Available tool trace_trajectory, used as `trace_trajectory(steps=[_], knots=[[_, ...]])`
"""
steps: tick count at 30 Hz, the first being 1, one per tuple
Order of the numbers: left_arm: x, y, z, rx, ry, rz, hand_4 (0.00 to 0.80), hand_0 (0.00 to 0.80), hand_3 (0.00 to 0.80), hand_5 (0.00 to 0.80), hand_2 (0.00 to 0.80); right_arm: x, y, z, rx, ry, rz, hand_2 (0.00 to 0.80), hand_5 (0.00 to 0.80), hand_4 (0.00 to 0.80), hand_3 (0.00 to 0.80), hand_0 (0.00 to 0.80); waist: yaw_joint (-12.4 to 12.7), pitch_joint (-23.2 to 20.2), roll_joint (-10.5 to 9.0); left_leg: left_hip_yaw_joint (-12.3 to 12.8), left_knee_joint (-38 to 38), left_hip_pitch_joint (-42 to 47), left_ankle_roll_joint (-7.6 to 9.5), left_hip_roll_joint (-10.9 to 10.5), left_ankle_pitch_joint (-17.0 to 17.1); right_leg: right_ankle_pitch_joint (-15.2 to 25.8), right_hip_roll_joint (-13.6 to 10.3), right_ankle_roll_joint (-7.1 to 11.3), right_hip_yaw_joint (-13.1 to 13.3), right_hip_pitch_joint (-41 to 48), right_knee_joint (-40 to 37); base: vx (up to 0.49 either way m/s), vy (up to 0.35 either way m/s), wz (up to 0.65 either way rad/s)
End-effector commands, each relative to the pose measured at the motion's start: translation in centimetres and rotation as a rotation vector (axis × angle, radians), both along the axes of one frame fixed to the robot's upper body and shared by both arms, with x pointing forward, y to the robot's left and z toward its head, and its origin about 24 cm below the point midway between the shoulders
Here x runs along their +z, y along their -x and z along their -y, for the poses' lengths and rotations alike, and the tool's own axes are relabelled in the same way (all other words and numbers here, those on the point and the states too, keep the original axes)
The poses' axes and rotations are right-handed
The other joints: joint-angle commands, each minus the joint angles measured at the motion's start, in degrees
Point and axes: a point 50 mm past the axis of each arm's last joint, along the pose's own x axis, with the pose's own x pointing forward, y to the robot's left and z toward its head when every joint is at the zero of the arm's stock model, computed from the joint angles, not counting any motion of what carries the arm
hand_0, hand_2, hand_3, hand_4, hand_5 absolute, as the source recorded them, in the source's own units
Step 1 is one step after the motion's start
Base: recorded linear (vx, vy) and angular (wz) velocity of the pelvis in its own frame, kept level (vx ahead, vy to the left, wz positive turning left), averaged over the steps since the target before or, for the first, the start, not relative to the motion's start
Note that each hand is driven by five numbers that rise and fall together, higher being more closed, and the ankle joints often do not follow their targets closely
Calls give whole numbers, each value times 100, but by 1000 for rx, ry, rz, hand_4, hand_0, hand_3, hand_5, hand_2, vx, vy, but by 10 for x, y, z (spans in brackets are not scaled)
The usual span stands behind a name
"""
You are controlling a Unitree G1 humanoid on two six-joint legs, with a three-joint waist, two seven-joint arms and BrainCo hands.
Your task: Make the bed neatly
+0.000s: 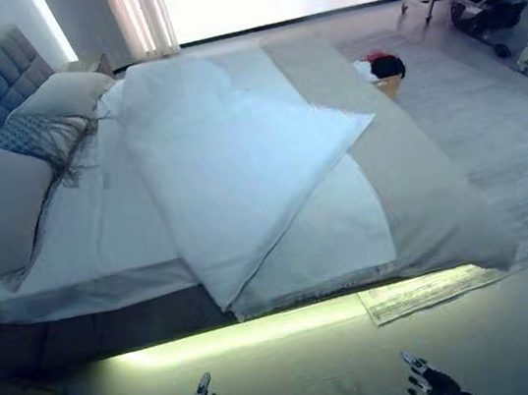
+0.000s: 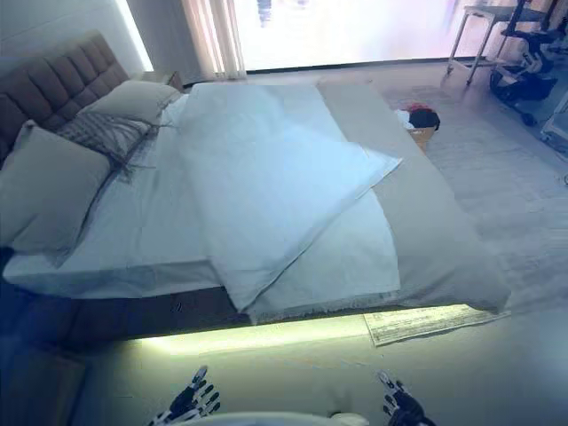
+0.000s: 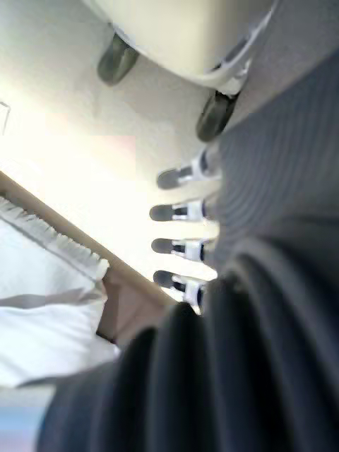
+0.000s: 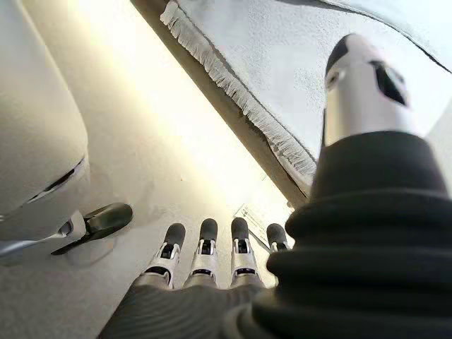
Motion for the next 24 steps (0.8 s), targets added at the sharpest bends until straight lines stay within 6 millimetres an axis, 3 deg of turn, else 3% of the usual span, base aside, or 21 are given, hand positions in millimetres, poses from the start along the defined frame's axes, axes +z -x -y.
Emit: trace_trajectory(steps=[1, 20, 24], knots=[[3, -18, 0, 23, -6, 42, 0, 0, 0, 0, 0, 2, -21, -5, -12, -8, 28, 0, 0, 0, 0, 0, -39, -34, -161, -12, 163, -140, 214, -384, -340, -188, -24, 310, -138, 152, 17, 0, 0, 0], [4, -24, 3, 80, 11, 63, 0, 0, 0, 0, 0, 4, -32, -2, -15, -7, 44, 0, 0, 0, 0, 0, -13, 97, -151, -71, 306, -176, 216, -361, -382, -223, 29, 245, -74, 196, 31, 12, -8, 0], [4, -19, -5, 78, -18, 36, 0, 0, 0, 0, 0, 7, -41, -3, -20, -6, 75, 0, 0, 0, 0, 0, -11, 126, -198, -162, 774, -292, 178, -364, -518, -278, 45, 157, 4, 207, 117, 79, -73, -1]])
